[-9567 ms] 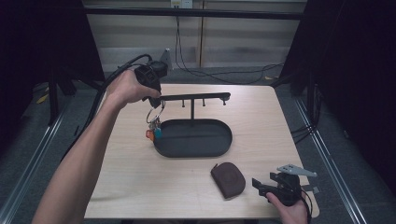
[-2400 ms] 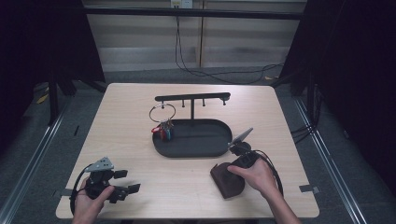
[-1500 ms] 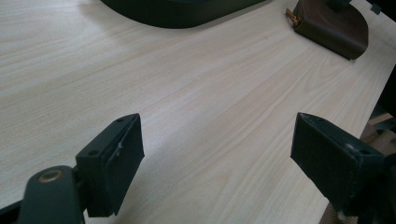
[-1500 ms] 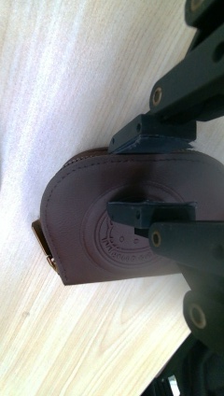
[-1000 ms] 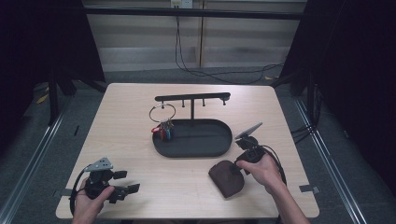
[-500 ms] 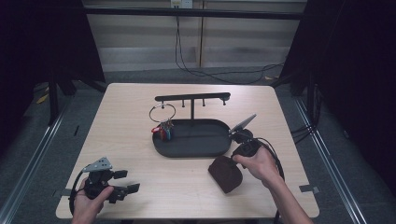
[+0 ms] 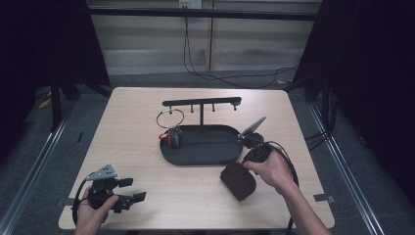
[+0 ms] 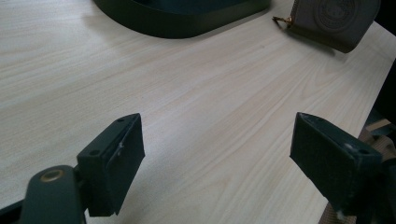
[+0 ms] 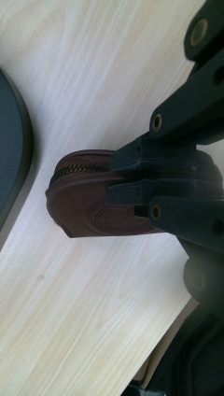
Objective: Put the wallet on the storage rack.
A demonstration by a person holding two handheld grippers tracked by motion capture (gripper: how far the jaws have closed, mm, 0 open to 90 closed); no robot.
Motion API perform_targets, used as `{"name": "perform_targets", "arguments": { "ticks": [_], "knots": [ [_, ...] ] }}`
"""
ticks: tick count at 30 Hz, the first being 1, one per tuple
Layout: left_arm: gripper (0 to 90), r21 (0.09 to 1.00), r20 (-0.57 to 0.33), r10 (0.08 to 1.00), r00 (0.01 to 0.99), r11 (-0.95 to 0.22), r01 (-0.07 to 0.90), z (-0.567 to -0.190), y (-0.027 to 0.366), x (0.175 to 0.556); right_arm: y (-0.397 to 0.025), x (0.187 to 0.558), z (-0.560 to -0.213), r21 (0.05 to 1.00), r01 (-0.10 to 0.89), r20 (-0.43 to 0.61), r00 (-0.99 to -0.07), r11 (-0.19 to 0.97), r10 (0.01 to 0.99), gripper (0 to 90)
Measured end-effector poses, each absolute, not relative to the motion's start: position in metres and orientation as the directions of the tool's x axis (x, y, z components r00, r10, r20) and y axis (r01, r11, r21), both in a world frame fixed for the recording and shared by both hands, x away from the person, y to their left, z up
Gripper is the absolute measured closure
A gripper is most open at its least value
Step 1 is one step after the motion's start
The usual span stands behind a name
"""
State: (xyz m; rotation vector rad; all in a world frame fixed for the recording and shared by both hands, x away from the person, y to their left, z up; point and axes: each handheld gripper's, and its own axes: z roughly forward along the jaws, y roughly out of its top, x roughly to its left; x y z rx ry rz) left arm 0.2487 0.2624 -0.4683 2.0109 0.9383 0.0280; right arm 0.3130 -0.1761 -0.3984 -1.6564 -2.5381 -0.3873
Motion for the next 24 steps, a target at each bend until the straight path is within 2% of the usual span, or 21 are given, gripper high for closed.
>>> {"name": "perform_targets", "arguments": {
  "ticks": [19, 24],
  "knots": [
    [17.4, 0.724, -0.321, 0.631, 0.706, -0.318, 0.612, -0.469, 0.263, 0.250, -0.176, 0.312, -0.367, 0.175, 0.907, 0.110, -0.405, 0.383, 0.908, 83.2],
    [17.4, 0.721, -0.311, 0.639, 0.704, -0.324, 0.613, -0.470, 0.264, 0.250, -0.174, 0.312, -0.364, 0.149, 0.904, 0.068, -0.413, 0.400, 0.908, 83.2]
  ]
}}
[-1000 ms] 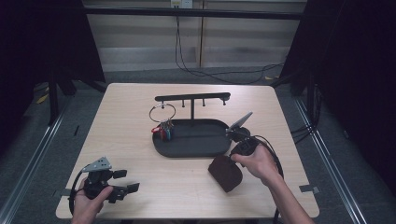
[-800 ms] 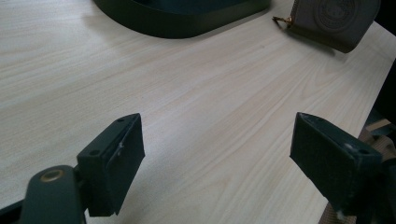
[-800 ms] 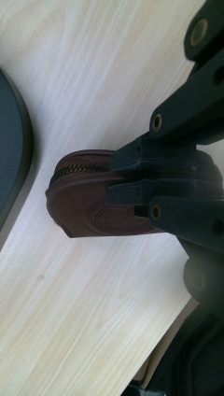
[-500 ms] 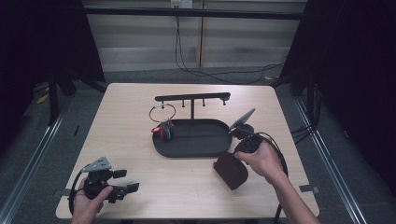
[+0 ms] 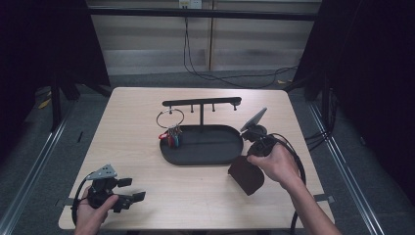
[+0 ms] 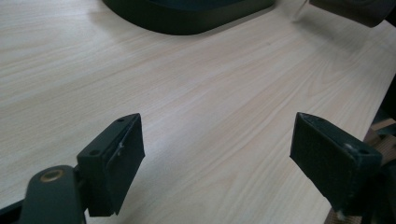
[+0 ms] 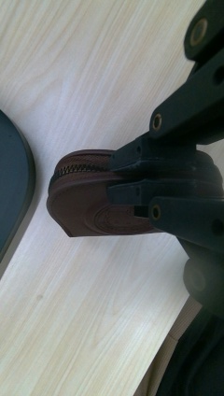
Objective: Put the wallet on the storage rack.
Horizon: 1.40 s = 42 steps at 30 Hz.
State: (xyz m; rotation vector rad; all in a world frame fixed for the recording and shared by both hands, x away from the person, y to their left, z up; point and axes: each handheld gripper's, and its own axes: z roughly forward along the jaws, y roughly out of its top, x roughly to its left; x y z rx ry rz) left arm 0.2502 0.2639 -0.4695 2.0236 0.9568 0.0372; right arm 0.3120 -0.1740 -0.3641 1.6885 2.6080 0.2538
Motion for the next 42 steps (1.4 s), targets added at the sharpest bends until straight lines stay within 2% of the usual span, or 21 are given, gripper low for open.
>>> {"name": "perform_targets", "arguments": {
  "ticks": [26, 42],
  "knots": [
    [16.6, 0.716, -0.319, 0.642, 0.697, -0.318, 0.621, -0.470, 0.263, 0.250, -0.173, 0.321, -0.340, 0.142, 0.909, 0.012, -0.398, 0.392, 0.917, 83.1],
    [16.5, 0.721, -0.327, 0.634, 0.700, -0.312, 0.619, -0.468, 0.263, 0.248, -0.169, 0.333, -0.321, 0.182, 0.910, 0.028, -0.385, 0.374, 0.923, 83.1]
  ]
}}
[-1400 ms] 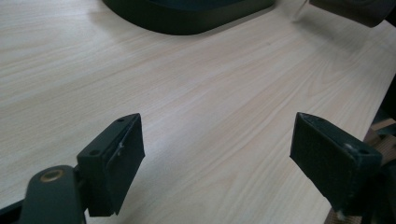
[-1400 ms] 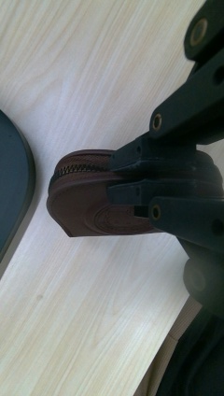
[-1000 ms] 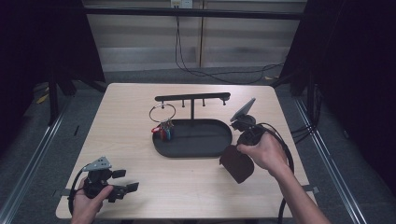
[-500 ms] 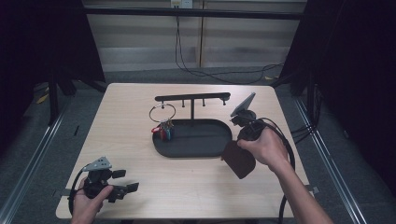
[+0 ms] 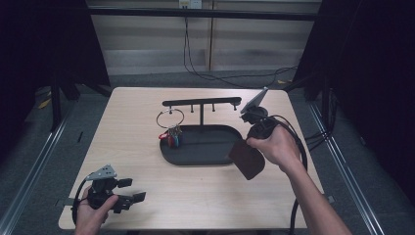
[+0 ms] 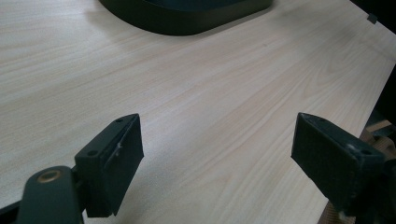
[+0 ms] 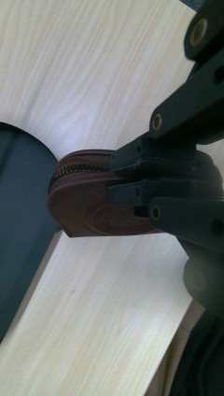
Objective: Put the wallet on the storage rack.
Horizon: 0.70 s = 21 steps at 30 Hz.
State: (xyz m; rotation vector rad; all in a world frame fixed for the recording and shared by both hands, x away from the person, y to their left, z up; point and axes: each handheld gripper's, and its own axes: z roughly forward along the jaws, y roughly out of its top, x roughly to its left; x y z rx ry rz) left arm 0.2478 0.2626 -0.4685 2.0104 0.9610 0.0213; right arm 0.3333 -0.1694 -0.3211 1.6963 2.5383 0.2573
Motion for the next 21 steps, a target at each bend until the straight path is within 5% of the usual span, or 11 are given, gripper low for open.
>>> {"name": "perform_targets", "arguments": {
  "ticks": [21],
  "knots": [
    [16.5, 0.716, -0.321, 0.636, 0.702, -0.322, 0.619, -0.469, 0.263, 0.249, -0.152, 0.363, -0.313, 0.219, 0.915, 0.069, -0.362, 0.340, 0.930, 83.1]
  ]
}}
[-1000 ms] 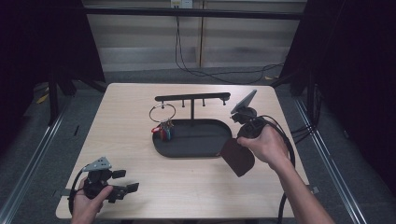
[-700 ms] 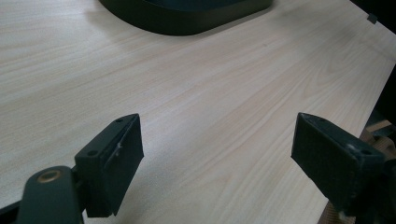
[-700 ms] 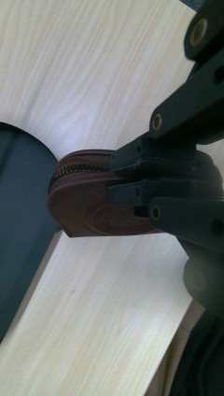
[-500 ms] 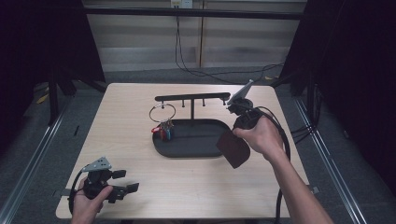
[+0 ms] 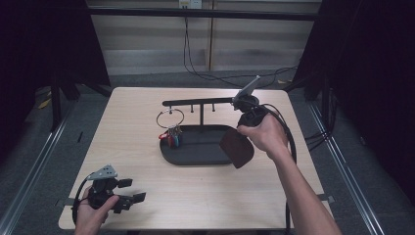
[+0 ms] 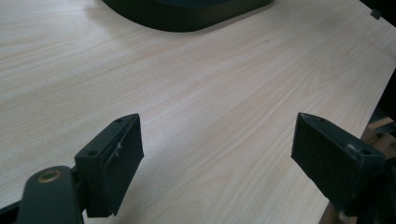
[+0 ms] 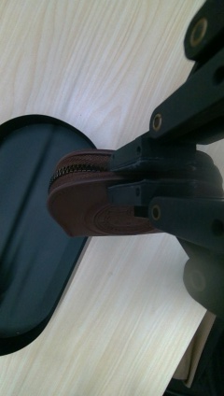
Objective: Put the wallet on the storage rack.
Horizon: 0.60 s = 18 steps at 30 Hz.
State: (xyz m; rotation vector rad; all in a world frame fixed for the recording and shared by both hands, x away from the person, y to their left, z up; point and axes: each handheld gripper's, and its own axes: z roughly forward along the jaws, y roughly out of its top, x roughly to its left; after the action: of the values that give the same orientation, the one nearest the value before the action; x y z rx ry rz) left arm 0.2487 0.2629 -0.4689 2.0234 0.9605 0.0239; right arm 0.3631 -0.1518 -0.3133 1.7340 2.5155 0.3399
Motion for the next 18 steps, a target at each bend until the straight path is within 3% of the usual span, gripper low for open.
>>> {"name": "perform_targets", "arguments": {
  "ticks": [18],
  "knots": [
    [16.7, 0.705, -0.332, 0.633, 0.699, -0.326, 0.630, -0.471, 0.262, 0.251, -0.153, 0.388, -0.325, 0.264, 0.929, 0.143, -0.305, 0.260, 0.942, 83.1]
  ]
}}
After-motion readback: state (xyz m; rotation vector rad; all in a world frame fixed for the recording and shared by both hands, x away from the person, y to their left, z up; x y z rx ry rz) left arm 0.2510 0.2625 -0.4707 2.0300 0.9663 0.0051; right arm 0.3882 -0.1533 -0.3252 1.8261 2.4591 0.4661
